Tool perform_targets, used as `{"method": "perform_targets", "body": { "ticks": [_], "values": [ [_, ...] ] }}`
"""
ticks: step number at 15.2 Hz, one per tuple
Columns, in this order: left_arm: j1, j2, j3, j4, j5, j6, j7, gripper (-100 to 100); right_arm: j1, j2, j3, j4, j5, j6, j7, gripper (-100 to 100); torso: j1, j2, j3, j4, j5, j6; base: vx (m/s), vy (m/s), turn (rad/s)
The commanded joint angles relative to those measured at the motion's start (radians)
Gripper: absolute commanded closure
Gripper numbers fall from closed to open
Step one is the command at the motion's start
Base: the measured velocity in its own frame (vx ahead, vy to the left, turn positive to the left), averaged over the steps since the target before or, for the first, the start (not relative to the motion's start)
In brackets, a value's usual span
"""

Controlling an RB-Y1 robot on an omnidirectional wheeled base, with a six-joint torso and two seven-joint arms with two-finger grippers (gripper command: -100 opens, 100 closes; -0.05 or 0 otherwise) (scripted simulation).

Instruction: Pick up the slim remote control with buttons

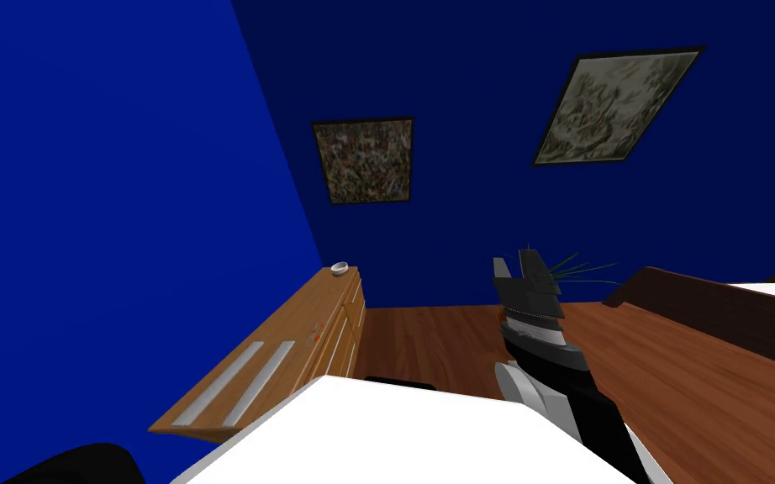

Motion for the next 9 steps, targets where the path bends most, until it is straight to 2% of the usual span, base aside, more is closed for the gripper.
{"method": "perform_targets", "body": {
  "ticks": [1,2,3,4,5,6,8,9],
  "values": [
    [-0.009,0.019,-0.041,0.05,-0.021,-0.004,0.012,-100,0.0,0.0,0.0,0.0,0.0,0.0,0.0,0,0.0,0.0,0.0,0.0,0.0,0.0,0.287,0.014,-0.053],
    [-0.009,0.019,-0.041,0.051,-0.021,-0.004,0.012,-100,0.0,0.0,0.0,0.0,0.0,0.0,0.0,0,0.001,0.0,0.0,0.0,0.0,0.0,0.261,0.028,-0.051],
    [-0.012,0.029,-0.065,0.073,-0.034,0.0,0.02,-100,0.0,0.0,0.0,0.0,0.0,0.0,0.0,0,0.002,0.001,0.001,0.0,0.0,0.0,0.303,0.011,-0.056],
    [-0.012,0.029,-0.065,0.073,-0.034,0.0,0.02,-100,0.0,0.0,0.0,0.0,0.0,0.0,0.0,0,0.001,0.0,0.0,0.0,0.0,0.0,0.326,-0.01,-0.044],
    [-0.015,0.034,-0.087,0.091,-0.046,0.003,0.027,-100,0.0,0.0,0.0,0.0,0.0,0.0,0.0,0,0.0,-0.001,0.0,0.0,0.0,0.0,0.31,-0.024,-0.05],
    [-0.015,0.034,-0.087,0.091,-0.046,0.003,0.027,-100,0.0,0.0,0.0,0.0,0.0,0.0,0.0,0,-0.001,-0.001,-0.001,0.0,0.0,0.0,0.26,-0.008,-0.031],
    [-0.024,0.035,-0.125,0.118,-0.068,0.008,0.039,-100,0.0,0.0,0.0,0.0,0.0,0.0,0.0,0,-0.001,0.001,0.001,0.0,0.0,0.0,0.287,-0.024,-0.051],
    [-0.024,0.035,-0.125,0.118,-0.068,0.008,0.039,-100,0.0,0.0,0.0,0.0,0.0,0.0,0.0,0,-0.002,0.0,0.0,0.0,0.0,0.0,0.266,-0.015,-0.029]
  ]
}}
